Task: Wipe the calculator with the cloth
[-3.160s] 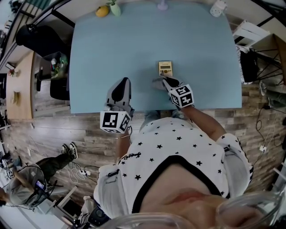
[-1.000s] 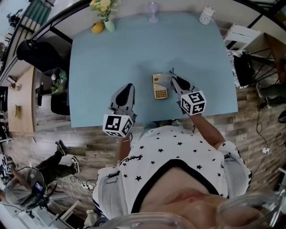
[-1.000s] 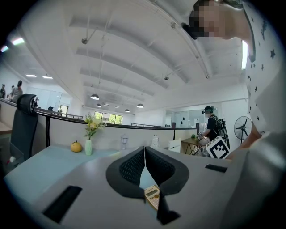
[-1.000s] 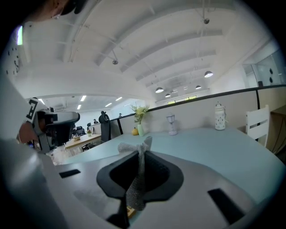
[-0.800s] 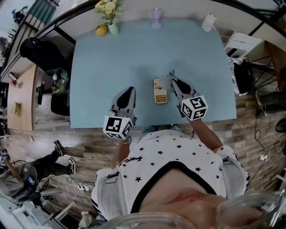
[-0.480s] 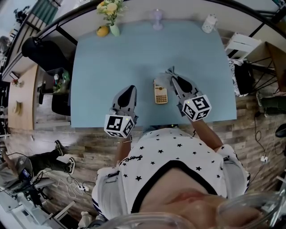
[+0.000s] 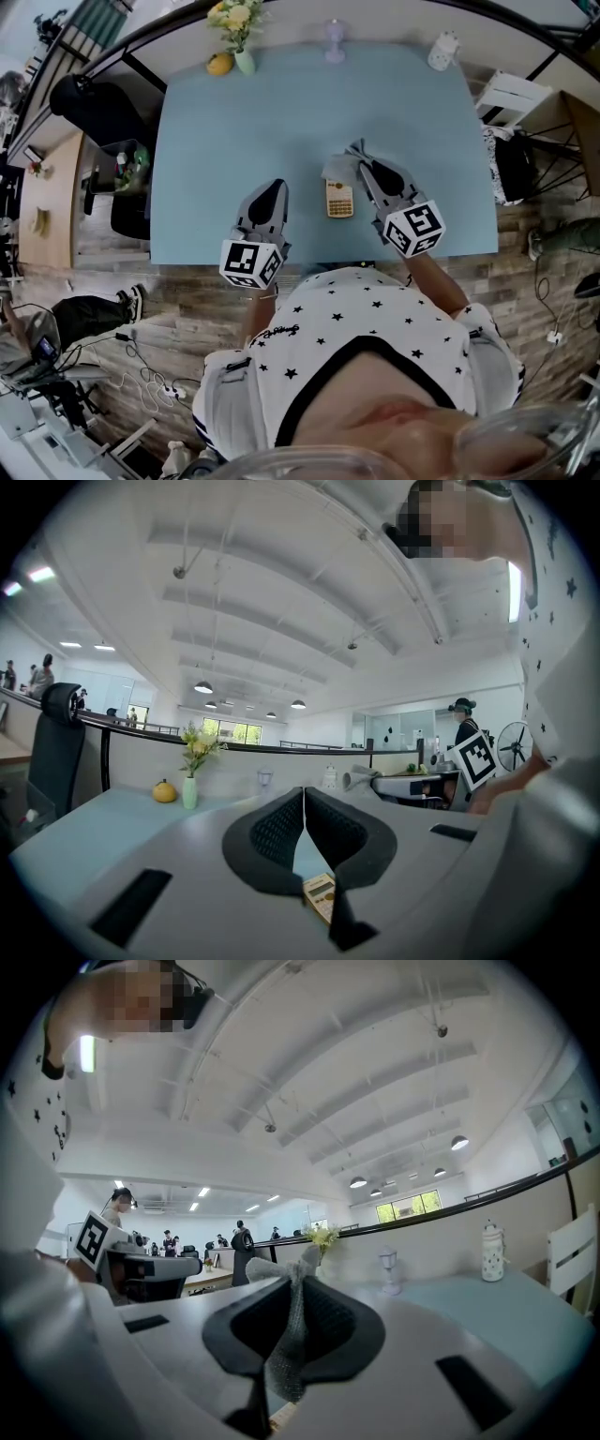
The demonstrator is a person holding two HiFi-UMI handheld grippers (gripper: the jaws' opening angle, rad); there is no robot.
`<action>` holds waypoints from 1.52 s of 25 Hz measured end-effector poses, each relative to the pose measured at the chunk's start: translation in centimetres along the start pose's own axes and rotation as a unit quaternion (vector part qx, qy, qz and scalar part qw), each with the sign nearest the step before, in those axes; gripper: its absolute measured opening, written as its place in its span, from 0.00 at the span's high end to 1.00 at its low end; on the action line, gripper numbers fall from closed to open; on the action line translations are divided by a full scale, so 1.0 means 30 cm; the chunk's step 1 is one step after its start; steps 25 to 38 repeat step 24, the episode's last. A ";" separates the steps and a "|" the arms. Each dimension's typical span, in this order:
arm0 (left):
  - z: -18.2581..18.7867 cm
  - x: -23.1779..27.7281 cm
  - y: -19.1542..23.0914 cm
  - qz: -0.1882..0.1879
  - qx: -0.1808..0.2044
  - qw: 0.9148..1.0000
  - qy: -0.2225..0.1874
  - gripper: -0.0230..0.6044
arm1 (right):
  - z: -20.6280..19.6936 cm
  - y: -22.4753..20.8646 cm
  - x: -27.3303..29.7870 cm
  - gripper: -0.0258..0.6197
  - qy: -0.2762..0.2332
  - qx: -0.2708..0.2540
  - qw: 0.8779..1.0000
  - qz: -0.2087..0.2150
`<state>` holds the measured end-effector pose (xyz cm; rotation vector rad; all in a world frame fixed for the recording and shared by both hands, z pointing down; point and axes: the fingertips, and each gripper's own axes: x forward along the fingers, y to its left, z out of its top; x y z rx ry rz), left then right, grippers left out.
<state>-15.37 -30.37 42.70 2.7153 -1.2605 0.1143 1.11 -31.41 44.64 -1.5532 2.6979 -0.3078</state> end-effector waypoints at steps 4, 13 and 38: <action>-0.001 0.001 -0.003 -0.001 0.000 1.000 0.002 0.91 | -0.006 0.006 -0.002 0.91 0.001 0.007 1.000 0.004; -0.001 -0.002 -0.008 -0.004 -0.001 1.000 0.003 0.91 | -0.001 0.015 -0.011 0.91 -0.002 0.003 1.000 0.003; -0.005 -0.004 -0.008 -0.001 0.000 1.000 0.003 0.91 | -0.010 0.013 -0.012 0.91 -0.002 0.004 1.000 0.004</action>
